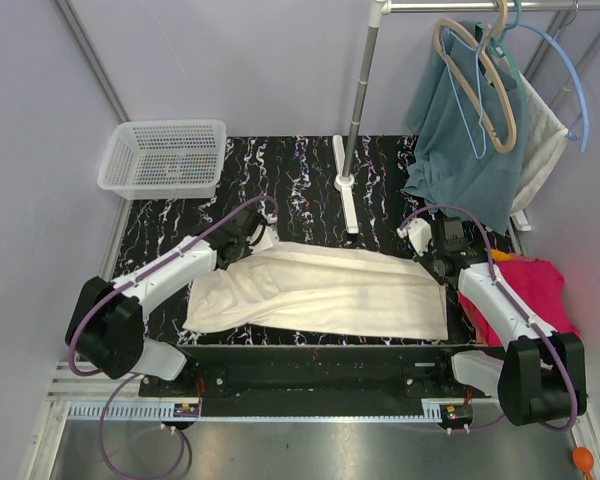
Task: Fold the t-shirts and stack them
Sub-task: Fold the tshirt
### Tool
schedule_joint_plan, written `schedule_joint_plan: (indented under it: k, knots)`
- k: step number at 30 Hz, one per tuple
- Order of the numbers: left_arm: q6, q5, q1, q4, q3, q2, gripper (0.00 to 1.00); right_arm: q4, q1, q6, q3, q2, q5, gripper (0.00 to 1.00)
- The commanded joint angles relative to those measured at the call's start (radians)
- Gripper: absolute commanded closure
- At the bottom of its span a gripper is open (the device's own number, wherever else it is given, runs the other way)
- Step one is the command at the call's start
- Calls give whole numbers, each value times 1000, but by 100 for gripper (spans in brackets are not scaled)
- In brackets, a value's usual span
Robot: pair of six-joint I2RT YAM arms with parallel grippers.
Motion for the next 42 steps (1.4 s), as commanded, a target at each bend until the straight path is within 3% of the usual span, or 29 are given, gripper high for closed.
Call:
schedule_joint_plan:
  k: [1, 3, 6, 16, 29, 42]
  knots:
    - [-31, -52, -10, -18, -23, -51, 100, -51, 4, 1, -3, -50, -9, 83]
    - [-40, -50, -17, -23, -30, -56, 100, -65, 6, 1, -1, -66, -7, 69]
    - [-49, -49, -25, -29, -47, -60, 100, -80, 6, 7, 0, -80, -9, 61]
    - [-89, -52, -60, -41, -81, -68, 100, -138, 7, 36, 40, -98, -24, 57]
    - [-141, -67, -128, -87, -84, -75, 100, -379, 9, 62, 144, -205, -148, 53]
    - [-163, -136, -168, -147, -112, -161, 100, -231, 9, 51, 105, -100, -133, 50]
